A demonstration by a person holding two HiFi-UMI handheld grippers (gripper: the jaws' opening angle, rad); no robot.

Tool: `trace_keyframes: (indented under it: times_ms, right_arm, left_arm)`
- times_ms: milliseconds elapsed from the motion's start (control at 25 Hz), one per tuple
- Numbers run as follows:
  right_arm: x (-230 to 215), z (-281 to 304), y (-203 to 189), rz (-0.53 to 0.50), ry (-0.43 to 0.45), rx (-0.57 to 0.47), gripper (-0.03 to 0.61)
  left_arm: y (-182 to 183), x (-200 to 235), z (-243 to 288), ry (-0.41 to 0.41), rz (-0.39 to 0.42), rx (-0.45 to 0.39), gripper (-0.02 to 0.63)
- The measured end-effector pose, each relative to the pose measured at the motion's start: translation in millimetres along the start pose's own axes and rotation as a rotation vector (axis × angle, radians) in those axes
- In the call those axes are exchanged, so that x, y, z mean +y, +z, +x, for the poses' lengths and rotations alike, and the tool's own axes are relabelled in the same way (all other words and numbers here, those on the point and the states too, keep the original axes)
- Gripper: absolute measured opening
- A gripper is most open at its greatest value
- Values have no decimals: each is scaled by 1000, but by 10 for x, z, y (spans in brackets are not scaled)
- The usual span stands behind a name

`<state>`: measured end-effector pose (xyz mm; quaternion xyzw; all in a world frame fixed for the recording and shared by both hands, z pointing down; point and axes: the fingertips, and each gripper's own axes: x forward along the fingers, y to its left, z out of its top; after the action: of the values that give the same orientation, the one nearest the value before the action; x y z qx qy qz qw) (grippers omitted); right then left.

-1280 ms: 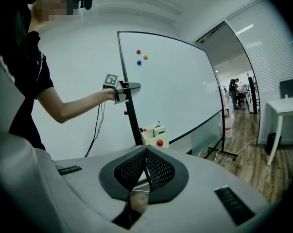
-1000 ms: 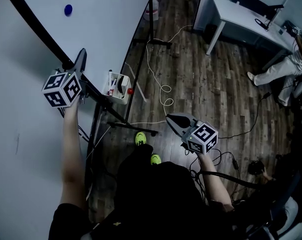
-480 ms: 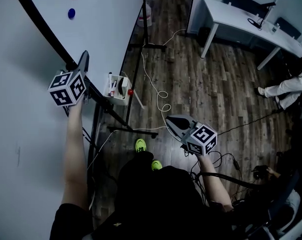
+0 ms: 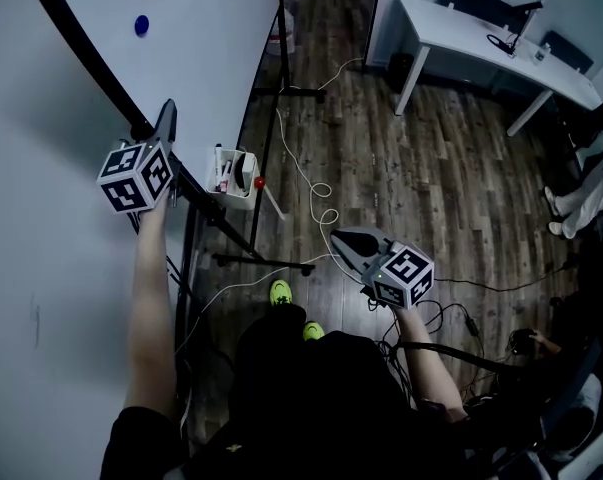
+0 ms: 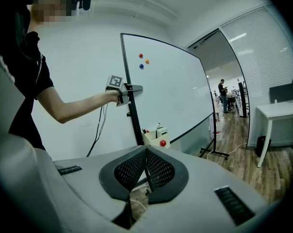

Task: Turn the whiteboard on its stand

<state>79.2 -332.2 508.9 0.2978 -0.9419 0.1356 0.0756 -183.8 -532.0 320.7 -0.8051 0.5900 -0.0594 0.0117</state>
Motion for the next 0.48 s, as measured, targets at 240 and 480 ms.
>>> trace_keyframes:
  times_ms: [240, 480]
  right_arm:
    - [72, 100, 85, -11, 21, -4, 21]
    - [80, 161, 55, -10, 16, -1, 21]
  left_arm:
    - [58, -43, -25, -16, -3, -11, 67]
    - [8, -16, -12, -23, -3, -10, 71]
